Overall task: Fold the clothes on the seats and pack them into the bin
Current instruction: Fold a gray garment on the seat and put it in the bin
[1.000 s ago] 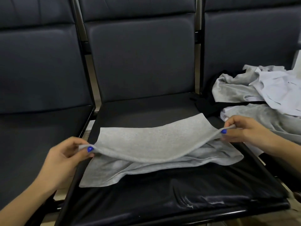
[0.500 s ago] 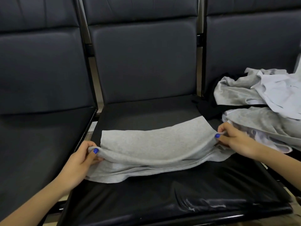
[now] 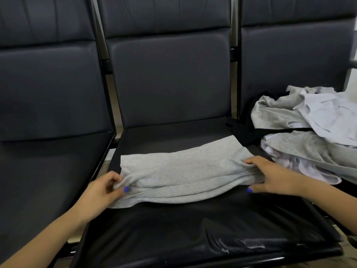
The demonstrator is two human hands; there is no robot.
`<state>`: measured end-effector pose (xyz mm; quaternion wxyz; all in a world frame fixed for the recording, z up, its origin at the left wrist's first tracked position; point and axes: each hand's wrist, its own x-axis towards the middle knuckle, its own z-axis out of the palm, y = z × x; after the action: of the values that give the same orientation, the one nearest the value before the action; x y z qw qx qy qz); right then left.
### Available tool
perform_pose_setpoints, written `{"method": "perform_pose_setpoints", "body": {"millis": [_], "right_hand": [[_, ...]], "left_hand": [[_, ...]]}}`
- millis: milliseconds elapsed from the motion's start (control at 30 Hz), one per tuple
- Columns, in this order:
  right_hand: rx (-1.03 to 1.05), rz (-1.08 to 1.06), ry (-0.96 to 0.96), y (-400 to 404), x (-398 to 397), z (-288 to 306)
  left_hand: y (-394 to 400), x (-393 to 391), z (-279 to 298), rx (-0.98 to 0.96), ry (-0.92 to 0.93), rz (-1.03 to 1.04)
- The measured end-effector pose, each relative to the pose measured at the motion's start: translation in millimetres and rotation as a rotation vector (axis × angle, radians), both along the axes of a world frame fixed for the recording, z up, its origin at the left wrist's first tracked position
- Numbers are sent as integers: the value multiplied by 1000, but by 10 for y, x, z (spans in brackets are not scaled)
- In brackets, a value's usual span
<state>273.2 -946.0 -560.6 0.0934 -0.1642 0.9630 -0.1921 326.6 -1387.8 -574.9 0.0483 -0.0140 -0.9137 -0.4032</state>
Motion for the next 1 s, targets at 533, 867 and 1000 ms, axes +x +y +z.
{"method": "perform_pose_setpoints", "body": {"millis": [533, 867, 1000], "right_hand": [[-356, -161, 70, 311, -58, 142], [-732, -392, -113, 90, -64, 425], [-1046, -535, -177, -101, -256, 612]], "left_hand": [[39, 87, 238, 331, 18, 80], [99, 65, 533, 809, -94, 186], [109, -242, 697, 997, -9, 357]]}}
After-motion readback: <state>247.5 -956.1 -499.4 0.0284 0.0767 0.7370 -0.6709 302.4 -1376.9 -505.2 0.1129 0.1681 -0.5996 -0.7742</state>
